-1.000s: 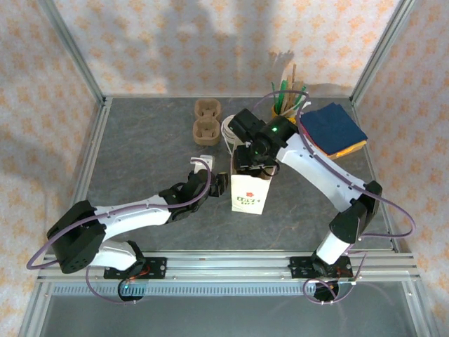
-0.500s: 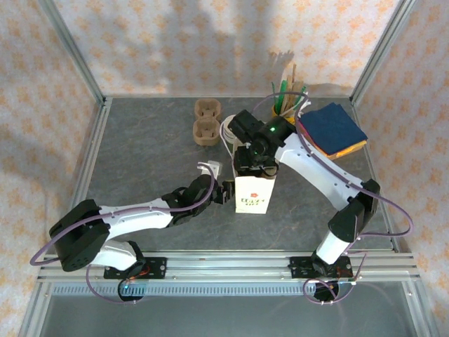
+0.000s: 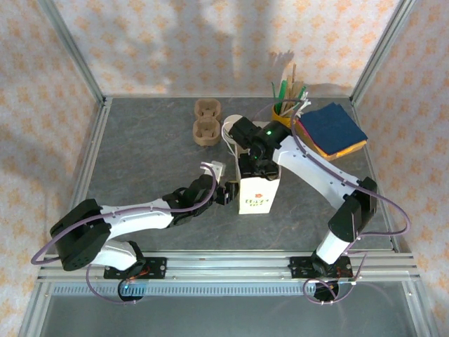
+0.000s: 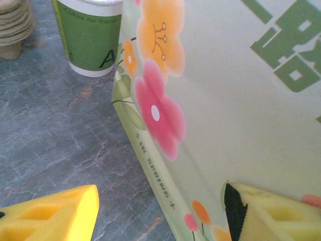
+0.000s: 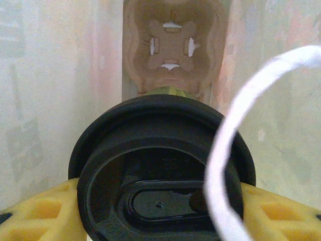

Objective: Pack the takeout coffee

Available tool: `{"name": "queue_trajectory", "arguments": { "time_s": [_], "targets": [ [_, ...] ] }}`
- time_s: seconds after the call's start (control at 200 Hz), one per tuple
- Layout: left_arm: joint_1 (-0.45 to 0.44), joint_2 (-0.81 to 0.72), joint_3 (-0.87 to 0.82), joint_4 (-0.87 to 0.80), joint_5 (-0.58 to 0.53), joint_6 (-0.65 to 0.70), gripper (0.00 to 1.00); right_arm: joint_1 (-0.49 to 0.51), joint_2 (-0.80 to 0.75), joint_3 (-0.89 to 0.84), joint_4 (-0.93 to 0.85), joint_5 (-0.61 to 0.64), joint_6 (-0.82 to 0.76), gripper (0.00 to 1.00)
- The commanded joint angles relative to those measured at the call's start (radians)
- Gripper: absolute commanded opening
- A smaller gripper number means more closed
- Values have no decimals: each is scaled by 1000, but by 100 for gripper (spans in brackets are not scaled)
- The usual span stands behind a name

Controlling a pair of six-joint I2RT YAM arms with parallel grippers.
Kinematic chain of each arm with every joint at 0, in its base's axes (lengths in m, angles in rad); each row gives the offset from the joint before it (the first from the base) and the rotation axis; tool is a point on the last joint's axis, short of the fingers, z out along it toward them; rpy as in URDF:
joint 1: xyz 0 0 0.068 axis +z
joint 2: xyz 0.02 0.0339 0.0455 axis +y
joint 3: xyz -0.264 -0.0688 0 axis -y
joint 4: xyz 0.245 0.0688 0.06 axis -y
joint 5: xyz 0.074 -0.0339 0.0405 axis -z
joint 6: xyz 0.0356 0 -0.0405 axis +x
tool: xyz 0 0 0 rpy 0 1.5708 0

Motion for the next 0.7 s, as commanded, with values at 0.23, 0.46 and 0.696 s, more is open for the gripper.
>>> {"name": "queue_trajectory", "arguments": {
  "time_s": [0.23, 0.46, 0.696],
  "targets": [
    [-21, 23, 1, 73, 31, 4, 69, -8, -42, -24, -13, 9, 8, 42],
    [-21, 8, 2, 58, 2, 28, 69, -8, -60, -51, -12, -7, -5, 42],
    [-20, 21, 10, 62, 8, 43, 69, -11, -74, -75, -12, -21, -13, 42]
  ]
}}
